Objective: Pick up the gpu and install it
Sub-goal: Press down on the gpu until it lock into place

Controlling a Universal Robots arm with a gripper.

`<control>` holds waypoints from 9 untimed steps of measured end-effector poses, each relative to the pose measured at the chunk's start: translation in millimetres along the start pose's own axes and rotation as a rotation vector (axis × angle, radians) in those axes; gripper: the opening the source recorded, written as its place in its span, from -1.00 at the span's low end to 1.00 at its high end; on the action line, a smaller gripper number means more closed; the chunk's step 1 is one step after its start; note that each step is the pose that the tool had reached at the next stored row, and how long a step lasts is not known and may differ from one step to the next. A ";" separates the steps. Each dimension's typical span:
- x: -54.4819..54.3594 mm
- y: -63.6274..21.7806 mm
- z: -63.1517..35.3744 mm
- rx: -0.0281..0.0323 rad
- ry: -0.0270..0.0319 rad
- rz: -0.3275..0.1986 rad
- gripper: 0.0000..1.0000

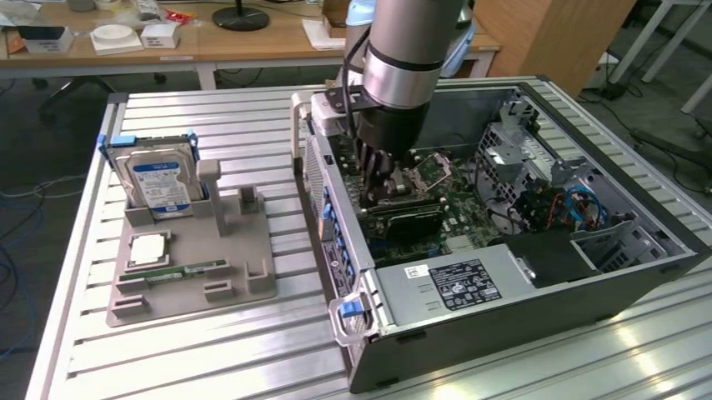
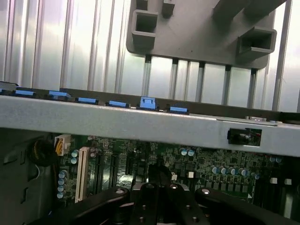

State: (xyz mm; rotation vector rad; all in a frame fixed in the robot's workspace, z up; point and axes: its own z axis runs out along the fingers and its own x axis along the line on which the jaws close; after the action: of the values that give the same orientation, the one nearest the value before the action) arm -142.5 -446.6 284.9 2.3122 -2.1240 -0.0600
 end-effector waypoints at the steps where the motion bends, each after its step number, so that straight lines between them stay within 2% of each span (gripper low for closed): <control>1: -0.6 2.0 0.0 0.0000 0.0001 0.000 -0.80; 5: -2.5 10.5 0.3 -0.0001 0.0002 0.000 -0.80; 9: -6.1 14.9 0.5 -0.0002 0.0023 0.000 -0.80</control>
State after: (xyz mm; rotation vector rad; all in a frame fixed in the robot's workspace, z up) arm -157.8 -441.8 285.0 2.3110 -2.1229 -0.0575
